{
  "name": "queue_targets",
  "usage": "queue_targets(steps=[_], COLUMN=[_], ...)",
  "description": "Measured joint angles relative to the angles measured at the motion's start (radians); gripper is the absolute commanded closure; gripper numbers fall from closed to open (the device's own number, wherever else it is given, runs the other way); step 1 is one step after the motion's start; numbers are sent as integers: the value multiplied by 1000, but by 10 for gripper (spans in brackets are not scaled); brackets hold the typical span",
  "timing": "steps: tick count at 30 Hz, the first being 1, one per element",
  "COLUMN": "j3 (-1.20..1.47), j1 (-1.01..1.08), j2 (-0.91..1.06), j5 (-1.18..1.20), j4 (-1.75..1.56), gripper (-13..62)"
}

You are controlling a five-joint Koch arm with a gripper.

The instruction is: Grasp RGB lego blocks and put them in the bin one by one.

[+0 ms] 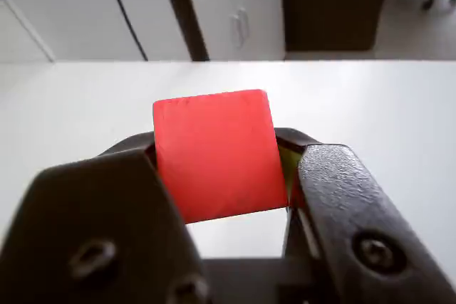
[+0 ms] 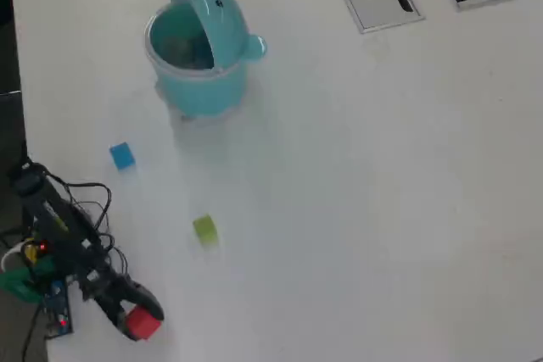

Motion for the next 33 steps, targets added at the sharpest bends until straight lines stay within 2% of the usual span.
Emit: queue_targets(steps=[4,12,19,24,28,33], j3=[48,89,89,71,-3,-58], j1=[-124,-241,-463,-586,-769,-873], j2=[101,101,101,101,101,101], j5=[35,32,29,28,51,55], j4=[5,-38,-241,-264,-307,-331], gripper=[598,598,596,482,485,485])
